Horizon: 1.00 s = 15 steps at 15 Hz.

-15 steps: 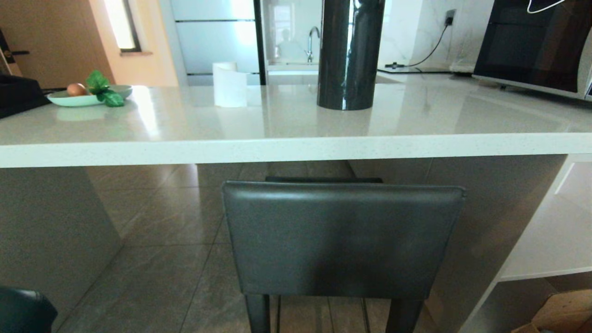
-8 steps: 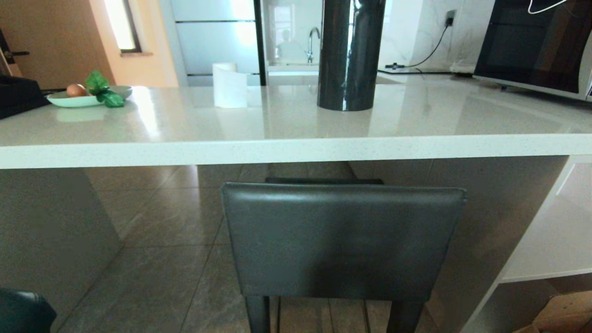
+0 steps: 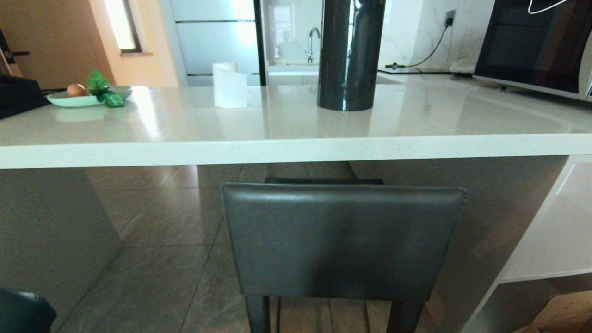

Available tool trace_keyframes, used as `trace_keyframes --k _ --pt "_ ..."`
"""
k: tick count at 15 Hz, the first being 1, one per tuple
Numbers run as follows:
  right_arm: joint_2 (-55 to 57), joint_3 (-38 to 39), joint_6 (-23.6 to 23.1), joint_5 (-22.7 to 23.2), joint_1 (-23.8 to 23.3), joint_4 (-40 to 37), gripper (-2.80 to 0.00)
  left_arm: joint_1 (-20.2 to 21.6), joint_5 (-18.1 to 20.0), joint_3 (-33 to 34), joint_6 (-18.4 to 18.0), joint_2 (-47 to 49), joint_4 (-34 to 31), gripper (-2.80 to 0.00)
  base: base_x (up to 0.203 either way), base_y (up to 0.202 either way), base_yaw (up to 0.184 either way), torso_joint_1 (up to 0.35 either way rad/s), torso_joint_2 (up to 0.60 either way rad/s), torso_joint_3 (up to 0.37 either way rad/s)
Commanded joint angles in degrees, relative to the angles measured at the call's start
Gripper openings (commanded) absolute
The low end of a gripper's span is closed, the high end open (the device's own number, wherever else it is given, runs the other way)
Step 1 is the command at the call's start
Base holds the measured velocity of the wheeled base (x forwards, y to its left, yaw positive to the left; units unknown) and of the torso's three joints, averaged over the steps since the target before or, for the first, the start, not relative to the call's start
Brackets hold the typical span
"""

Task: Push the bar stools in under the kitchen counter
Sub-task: Pull the gray chair out from under the dining table

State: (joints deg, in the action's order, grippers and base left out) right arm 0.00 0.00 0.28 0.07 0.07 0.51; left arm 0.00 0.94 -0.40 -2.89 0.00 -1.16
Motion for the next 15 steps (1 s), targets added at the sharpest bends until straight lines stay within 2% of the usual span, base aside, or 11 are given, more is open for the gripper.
trace_keyframes --k 1,13,15 --pt "0.1 0.3 0.1 -0.1 -0.1 0.0 0.00 0.0 0.0 0.1 0.0 0.1 0.0 0.00 0.000 0.000 0.000 0.000 0.00 0.000" --pt "0.0 0.3 0.3 -0.2 -0.1 0.1 0.00 0.2 -0.2 0.1 1.6 0.1 0.2 0.00 0.000 0.000 0.000 0.000 0.00 0.000" --pt "0.0 0.2 0.1 -0.2 -0.1 0.1 0.00 0.2 -0.9 0.6 1.9 0.1 1.9 0.00 0.000 0.000 0.000 0.000 0.00 0.000"
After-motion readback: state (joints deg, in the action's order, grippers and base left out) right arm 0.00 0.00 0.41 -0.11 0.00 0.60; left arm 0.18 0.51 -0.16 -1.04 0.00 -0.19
